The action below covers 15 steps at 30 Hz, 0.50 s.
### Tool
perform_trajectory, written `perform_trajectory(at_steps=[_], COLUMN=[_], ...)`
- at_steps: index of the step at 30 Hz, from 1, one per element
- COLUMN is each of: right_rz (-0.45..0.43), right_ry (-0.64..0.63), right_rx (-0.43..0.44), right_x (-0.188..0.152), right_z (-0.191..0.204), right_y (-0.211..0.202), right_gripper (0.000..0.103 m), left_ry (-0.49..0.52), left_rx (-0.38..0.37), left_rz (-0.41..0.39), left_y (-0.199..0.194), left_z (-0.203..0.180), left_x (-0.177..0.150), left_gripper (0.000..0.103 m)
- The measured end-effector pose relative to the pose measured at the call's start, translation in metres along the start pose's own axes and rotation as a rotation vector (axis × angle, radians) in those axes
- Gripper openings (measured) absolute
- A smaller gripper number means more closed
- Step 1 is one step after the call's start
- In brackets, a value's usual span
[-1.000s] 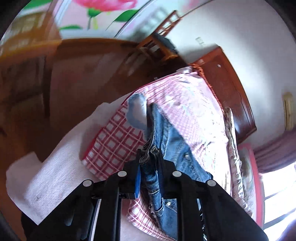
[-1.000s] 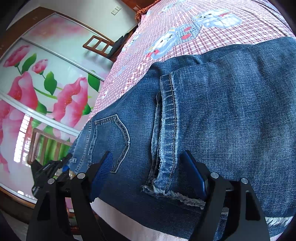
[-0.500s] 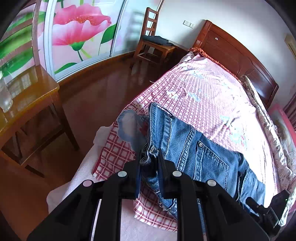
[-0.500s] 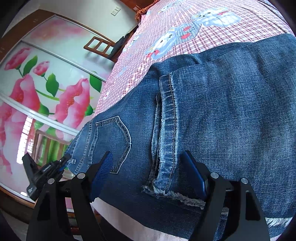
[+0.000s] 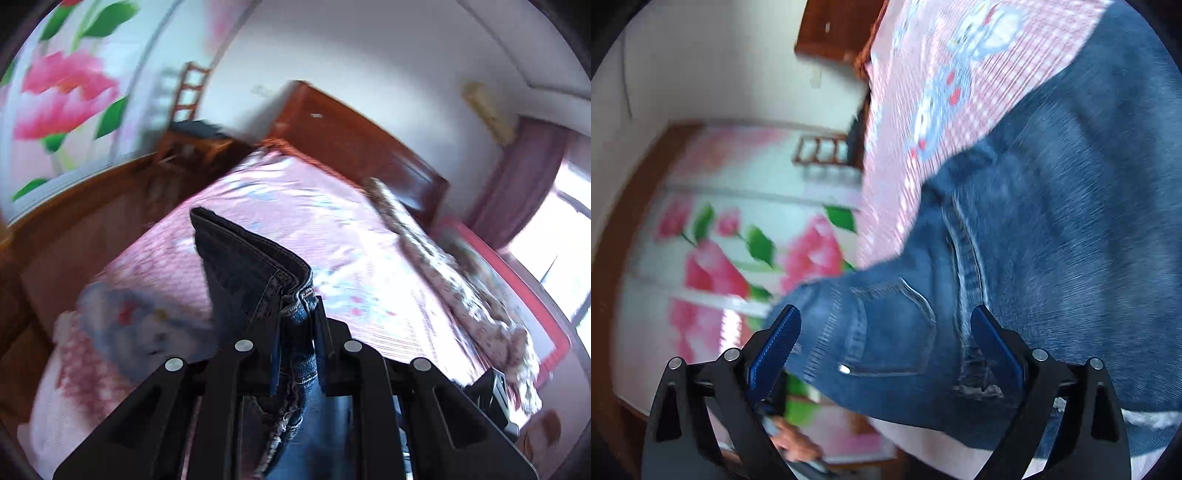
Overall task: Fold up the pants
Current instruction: 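Lift the jeans edge with the left tool and fold it over the jeans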
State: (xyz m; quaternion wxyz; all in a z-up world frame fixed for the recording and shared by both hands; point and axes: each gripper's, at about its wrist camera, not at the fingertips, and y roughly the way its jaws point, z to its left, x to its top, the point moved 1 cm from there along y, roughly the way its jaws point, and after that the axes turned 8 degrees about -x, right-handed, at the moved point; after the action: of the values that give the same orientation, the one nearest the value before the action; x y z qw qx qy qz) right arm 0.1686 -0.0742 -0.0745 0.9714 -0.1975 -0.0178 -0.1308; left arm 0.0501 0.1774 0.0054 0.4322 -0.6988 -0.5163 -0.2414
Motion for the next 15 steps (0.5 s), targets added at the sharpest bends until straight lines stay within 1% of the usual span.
perform_trajectory(at_steps=[2, 4, 8, 10, 12, 15], right_rz=[-0.042, -0.089, -0.155, -0.192, -0.220, -0.254], right_ry=[0.044, 0.055, 0.055, 0.058, 0.070, 0.086], right_rx=[0.054, 0.067, 0.049, 0.025, 0.013, -0.006], right_x=[0.005, 0.009, 0.004, -0.001, -0.008, -0.014], right_z=[-0.008, -0.017, -0.037, -0.049, -0.059, -0.073], right_y=[-0.026, -0.059, -0.116, -0.143, -0.164, -0.189], right_gripper=[0.092, 0.092, 0.094, 0.094, 0.094, 0.094], left_ry=[0.041, 0.091, 0.186, 0.225, 0.246, 0.301], left_rx=[-0.049, -0.109, -0.223, -0.272, -0.309, -0.337], left_rz=[0.010, 0.034, 0.113, 0.164, 0.218, 0.289], left_y=[0.007, 0.014, 0.032, 0.044, 0.055, 0.071], left_z=[-0.022, -0.051, -0.109, -0.134, -0.150, -0.176], left_x=[-0.002, -0.006, -0.026, -0.042, -0.059, -0.086], left_gripper=[0.014, 0.014, 0.014, 0.014, 0.014, 0.014])
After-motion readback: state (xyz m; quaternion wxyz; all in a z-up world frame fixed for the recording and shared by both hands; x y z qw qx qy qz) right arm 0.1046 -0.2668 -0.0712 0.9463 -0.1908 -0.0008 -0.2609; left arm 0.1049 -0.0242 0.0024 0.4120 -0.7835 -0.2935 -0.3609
